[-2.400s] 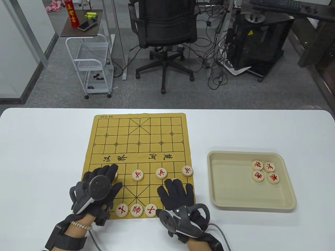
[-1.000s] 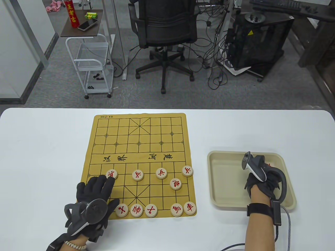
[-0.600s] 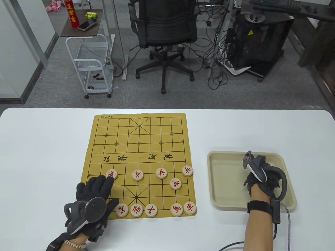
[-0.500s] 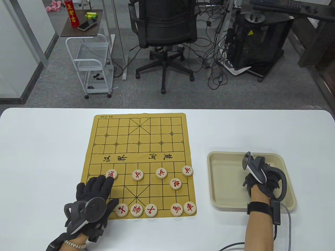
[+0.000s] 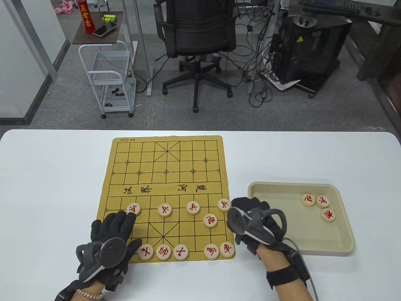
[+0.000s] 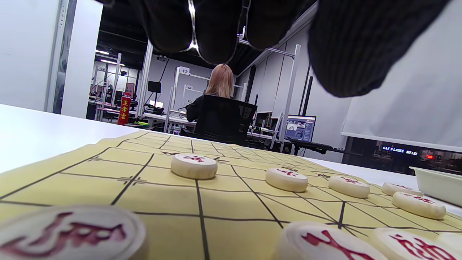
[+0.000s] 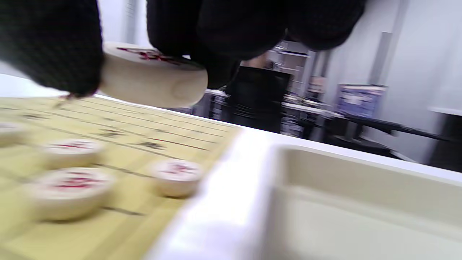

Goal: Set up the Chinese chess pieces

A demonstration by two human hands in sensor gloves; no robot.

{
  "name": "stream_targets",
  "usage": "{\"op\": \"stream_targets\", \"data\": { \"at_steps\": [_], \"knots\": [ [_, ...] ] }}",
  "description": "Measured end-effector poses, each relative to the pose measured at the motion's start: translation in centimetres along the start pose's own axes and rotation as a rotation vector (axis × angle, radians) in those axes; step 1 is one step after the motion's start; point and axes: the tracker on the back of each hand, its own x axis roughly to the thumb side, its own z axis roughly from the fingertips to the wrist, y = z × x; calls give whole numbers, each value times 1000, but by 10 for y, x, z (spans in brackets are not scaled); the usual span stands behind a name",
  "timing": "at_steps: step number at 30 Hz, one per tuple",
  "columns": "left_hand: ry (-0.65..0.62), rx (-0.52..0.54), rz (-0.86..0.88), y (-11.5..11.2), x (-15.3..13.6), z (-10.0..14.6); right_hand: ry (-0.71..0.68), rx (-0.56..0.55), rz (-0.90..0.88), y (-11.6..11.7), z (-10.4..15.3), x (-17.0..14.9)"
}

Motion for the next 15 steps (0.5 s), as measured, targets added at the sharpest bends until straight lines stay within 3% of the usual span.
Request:
{"op": "stream_targets", "data": {
  "at_steps": [6,15],
  "knots": [
    [-1,-15,12,-1,-3,0,-206,54,2,17,17,79],
    [-12,-27,23,-1,-4,0,-256,175,48,51,26,109]
  ]
}}
